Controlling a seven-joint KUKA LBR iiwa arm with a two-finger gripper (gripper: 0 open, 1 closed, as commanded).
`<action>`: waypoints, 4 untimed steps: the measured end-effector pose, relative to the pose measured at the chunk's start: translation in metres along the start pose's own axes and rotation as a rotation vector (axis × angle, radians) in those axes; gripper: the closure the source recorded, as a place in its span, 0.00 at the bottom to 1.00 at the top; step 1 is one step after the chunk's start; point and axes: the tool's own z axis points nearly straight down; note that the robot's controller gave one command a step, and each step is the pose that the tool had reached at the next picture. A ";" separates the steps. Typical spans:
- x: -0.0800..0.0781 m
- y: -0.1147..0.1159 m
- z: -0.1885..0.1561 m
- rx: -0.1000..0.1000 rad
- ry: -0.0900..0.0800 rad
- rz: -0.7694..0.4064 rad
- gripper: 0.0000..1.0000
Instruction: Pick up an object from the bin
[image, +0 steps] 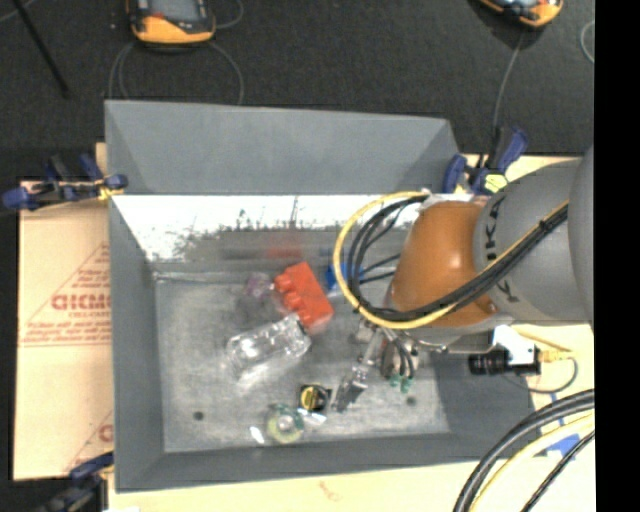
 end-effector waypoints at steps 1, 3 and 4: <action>-0.001 -0.003 -0.001 0.003 -0.001 0.000 1.00; 0.018 0.009 0.055 0.005 0.003 -0.002 0.00; 0.038 0.027 0.057 0.003 -0.010 -0.035 0.00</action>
Offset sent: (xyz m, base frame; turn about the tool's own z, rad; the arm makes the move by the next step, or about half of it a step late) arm 0.0000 0.0000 0.0000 0.0000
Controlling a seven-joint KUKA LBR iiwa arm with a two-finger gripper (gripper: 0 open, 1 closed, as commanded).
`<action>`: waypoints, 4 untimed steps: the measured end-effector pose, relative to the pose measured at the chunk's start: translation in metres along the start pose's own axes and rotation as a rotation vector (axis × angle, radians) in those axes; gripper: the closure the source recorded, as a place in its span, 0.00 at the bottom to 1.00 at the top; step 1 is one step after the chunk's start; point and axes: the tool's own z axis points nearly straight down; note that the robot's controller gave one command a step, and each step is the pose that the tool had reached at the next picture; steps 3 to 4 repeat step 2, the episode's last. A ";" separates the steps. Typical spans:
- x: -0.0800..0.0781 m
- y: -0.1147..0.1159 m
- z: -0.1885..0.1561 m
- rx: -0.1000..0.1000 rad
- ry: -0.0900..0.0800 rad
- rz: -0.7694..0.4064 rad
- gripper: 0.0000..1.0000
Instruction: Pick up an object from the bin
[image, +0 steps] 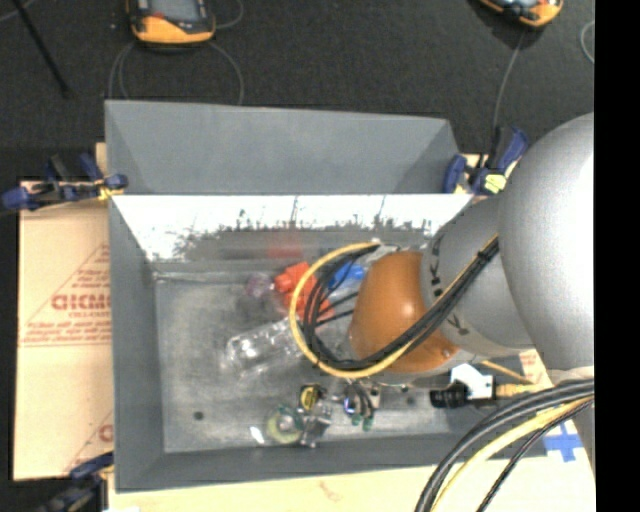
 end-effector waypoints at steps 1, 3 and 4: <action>-0.002 0.001 -0.001 -0.003 -0.005 -0.001 1.00; -0.032 -0.008 -0.136 -0.003 0.002 0.005 1.00; -0.032 -0.008 -0.136 -0.003 0.002 0.005 1.00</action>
Offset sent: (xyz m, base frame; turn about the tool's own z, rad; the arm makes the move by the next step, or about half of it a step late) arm 0.0000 0.0000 0.0000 0.0000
